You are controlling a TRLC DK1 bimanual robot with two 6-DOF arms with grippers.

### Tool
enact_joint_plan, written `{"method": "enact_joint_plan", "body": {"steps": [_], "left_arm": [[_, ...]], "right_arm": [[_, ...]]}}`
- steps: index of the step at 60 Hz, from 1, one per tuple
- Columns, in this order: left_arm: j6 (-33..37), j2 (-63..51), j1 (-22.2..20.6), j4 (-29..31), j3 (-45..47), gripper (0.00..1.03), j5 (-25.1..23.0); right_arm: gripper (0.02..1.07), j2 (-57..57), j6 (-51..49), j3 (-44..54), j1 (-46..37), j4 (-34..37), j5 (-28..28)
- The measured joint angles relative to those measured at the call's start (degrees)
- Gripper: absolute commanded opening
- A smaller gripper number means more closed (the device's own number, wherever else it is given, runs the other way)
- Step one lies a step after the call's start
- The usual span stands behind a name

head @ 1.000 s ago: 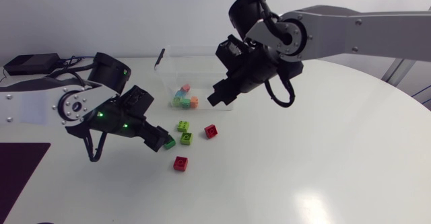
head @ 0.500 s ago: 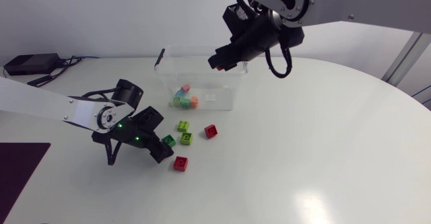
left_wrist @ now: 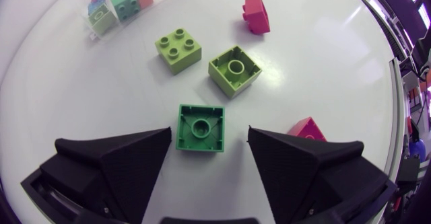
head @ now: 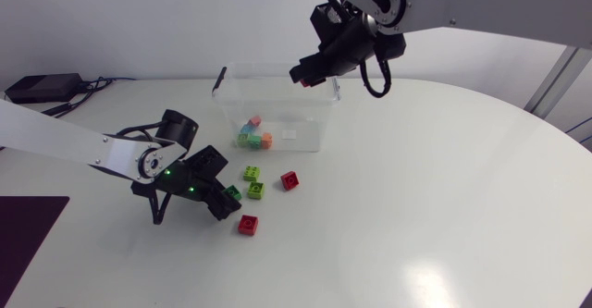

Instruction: Place the duplo bricks in the container

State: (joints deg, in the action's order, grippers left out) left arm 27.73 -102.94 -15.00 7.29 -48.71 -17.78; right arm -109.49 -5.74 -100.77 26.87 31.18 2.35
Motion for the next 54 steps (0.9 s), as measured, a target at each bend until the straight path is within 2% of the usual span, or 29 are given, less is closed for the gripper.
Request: {"method": "enact_joint_plan", "body": {"steps": [5, 10, 17, 21, 25, 27, 29, 46, 54], "left_arm": [[0.00, -0.28, -0.02, -0.44, 0.00, 0.52, -0.24], [0.00, -0.68, -0.11, -1.29, 0.00, 0.34, -0.48], [0.00, -1.09, -0.11, -2.29, 0.00, 0.30, -1.49], [0.00, -1.09, -0.11, -2.51, 0.00, 0.28, -2.40], [-0.02, -1.03, -0.11, -2.51, 0.00, 0.26, -3.28], [-0.02, -0.90, -0.09, -2.49, 0.00, 0.25, -3.48], [-0.02, -0.59, -0.09, -2.47, 0.00, 0.25, -3.54], [-0.24, 11.72, 1.38, 3.80, -0.33, 0.25, -4.79], [-0.96, 18.51, 2.97, 7.91, -3.39, 0.25, -6.91]], "right_arm": [[0.46, -1.40, 0.00, -1.09, -0.39, -0.07, 0.00], [0.47, -2.86, 0.02, -2.27, -0.74, -0.07, 0.00], [0.48, -4.87, 0.17, -3.82, -1.42, -0.07, 0.00], [0.63, -5.75, 0.17, -4.26, -1.77, -0.07, 0.00], [0.90, -6.38, 0.17, -4.63, -1.97, -0.07, 0.00], [0.98, -6.51, 0.17, -4.79, -2.12, -0.07, -0.02], [1.01, -6.58, 0.17, -4.79, -2.23, -0.04, -0.02], [1.01, -5.68, 0.15, -4.79, -2.54, 0.96, 0.46], [1.01, 0.09, 0.15, -0.11, -2.14, 1.18, 0.70]]}}
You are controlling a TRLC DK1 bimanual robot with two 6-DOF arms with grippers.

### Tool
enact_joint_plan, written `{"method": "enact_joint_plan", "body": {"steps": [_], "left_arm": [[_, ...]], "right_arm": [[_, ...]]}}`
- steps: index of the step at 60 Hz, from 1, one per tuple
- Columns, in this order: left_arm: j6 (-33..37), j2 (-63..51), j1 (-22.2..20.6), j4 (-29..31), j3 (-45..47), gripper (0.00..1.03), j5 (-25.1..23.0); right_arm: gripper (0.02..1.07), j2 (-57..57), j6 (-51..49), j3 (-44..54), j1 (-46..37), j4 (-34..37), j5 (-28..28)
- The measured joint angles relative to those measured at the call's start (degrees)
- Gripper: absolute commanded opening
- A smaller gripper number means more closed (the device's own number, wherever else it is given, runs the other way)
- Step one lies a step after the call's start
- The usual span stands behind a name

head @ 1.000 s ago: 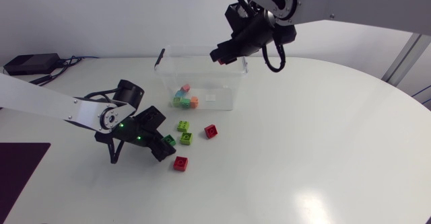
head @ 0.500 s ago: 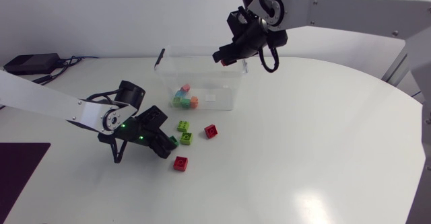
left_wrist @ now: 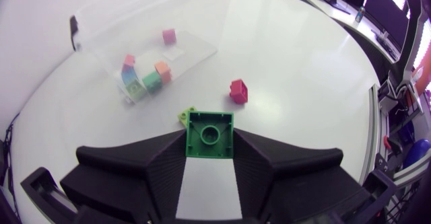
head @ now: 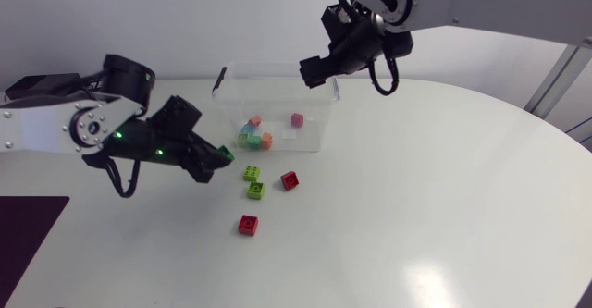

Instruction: Place the duplo bricks in the container

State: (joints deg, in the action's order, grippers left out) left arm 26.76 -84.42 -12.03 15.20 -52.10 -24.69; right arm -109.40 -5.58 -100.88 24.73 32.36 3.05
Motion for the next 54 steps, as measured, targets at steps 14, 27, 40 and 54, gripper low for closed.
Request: {"method": "enact_joint_plan", "body": {"steps": [14, 27, 40, 54], "left_arm": [[-4.17, 1.70, 1.42, -0.98, -8.04, 0.25, -1.01], [-9.62, -3.69, 1.60, -5.35, -14.49, 0.25, -1.01], [-12.63, -11.21, 1.49, -7.30, -22.91, 0.25, -0.77], [-15.04, -20.61, 1.05, -7.85, -33.16, 0.25, 1.42]], "right_arm": [[1.01, 8.39, 0.00, 11.08, 4.48, -0.90, 0.39], [1.01, 9.31, 0.00, 20.85, 7.82, -4.61, 0.66], [1.01, 7.80, 0.00, 25.35, 9.01, -7.80, 0.81], [1.01, 3.91, 0.00, 25.97, 10.49, -9.70, 0.81]]}}
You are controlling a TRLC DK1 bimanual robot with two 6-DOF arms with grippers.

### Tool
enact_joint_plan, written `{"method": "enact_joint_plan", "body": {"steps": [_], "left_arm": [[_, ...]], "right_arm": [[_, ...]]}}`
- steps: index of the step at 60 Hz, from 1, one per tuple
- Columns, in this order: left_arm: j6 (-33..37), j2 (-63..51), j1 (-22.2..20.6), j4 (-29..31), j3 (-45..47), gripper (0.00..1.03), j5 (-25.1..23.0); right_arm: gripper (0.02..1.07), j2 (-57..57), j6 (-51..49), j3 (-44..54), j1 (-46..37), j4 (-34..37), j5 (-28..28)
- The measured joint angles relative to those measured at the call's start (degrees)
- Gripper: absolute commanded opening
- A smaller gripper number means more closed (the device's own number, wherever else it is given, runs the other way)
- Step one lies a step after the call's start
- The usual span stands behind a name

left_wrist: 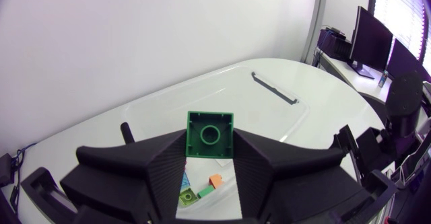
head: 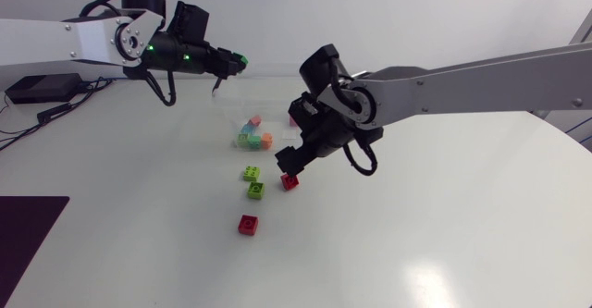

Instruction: Place the duplo bricks in the container

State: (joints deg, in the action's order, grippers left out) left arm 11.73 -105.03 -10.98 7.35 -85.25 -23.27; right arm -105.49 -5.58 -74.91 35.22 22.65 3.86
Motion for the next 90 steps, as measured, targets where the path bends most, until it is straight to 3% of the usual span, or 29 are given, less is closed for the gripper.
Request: {"method": "enact_joint_plan", "body": {"steps": [22, 25, 31, 40, 48, 58, 63, 68, 76, 90], "left_arm": [[-0.83, -11.61, -1.20, 0.26, -9.40, 0.29, 2.19], [-1.09, -12.70, -1.20, 0.28, -10.03, 0.38, 2.58], [-1.27, -13.77, -1.20, 0.63, -10.27, 0.71, 2.80], [-1.27, -13.84, -1.20, 0.72, -10.27, 0.88, 3.45], [-1.29, -12.35, -1.20, 1.11, -9.27, 0.91, 3.72], [-1.60, -3.72, -1.20, 3.85, -4.44, 0.90, 3.82], [-1.68, 2.82, -1.20, 5.81, -1.66, 0.90, 3.82], [-1.68, 8.48, -1.20, 8.26, 0.57, 0.90, 3.85], [-1.66, 14.88, -1.20, 10.21, 5.90, 0.90, 3.85], [-1.64, 22.45, -1.20, 12.98, 15.67, 0.90, 3.85]], "right_arm": [[1.01, -6.97, 0.00, -0.02, 1.42, -1.53, 0.00], [1.01, -7.98, 0.00, -0.02, 1.44, -1.55, 0.00], [1.01, -9.66, 0.00, -0.02, 1.49, -1.60, 0.00], [1.00, -11.15, 0.00, -1.25, 1.49, -1.51, -0.04], [1.00, -12.68, 0.00, -3.39, 1.49, -1.38, -0.26], [0.92, -13.68, 0.00, -5.33, 1.49, -0.17, -0.68], [0.81, -13.68, 0.02, -5.77, 1.55, 0.04, -0.68], [0.62, -13.68, 0.02, -6.01, 1.84, 0.17, -0.68], [0.48, -13.90, 0.04, -6.14, 2.36, 0.42, -0.68], [0.46, -14.97, 0.68, -6.54, 2.56, 1.84, -0.87]]}}
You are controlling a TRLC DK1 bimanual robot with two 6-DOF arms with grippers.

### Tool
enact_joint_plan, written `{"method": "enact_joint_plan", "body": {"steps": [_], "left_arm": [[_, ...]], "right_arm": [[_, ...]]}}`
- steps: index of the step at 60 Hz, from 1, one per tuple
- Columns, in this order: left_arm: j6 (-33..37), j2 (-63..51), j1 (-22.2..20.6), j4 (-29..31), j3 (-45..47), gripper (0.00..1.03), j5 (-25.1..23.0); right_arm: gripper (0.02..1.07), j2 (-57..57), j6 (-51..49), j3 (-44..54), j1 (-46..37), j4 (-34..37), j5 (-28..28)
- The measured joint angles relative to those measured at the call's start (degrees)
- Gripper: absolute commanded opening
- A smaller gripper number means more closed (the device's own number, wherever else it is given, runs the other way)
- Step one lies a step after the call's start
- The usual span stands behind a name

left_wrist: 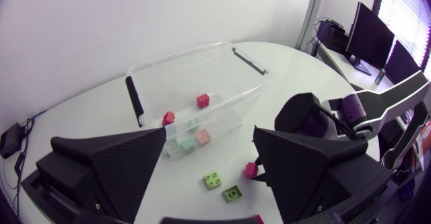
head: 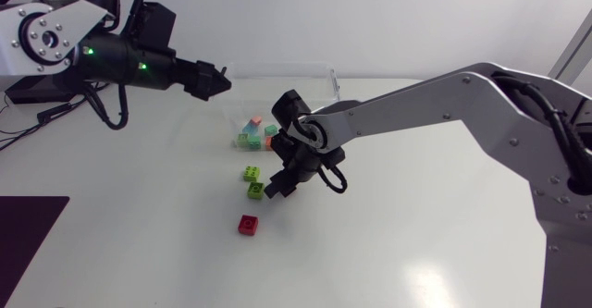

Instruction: Place the duplo bricks in the container

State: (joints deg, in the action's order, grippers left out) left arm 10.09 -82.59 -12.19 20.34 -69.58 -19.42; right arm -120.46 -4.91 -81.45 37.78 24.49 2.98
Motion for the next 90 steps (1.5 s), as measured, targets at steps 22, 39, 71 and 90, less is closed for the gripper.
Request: {"method": "enact_joint_plan", "body": {"steps": [22, 39, 71, 90], "left_arm": [[2.43, 8.44, 0.00, 4.72, 12.63, 0.90, 0.44], [5.18, 11.45, -0.94, 9.16, 19.23, 0.90, 0.48], [-1.25, -3.87, -12.98, 11.04, 22.71, 0.90, 3.63], [-6.10, -15.76, -15.78, 6.40, 17.29, 0.73, 7.72]], "right_arm": [[0.45, 0.02, 0.66, 0.11, 0.00, 0.15, -0.26], [0.45, 8.72, 0.66, 4.46, -0.02, 1.42, -0.87], [0.45, 19.32, 0.66, -2.75, -3.56, 7.52, -1.81], [0.45, 15.65, 0.66, -13.55, -7.26, 7.50, -1.95]]}}
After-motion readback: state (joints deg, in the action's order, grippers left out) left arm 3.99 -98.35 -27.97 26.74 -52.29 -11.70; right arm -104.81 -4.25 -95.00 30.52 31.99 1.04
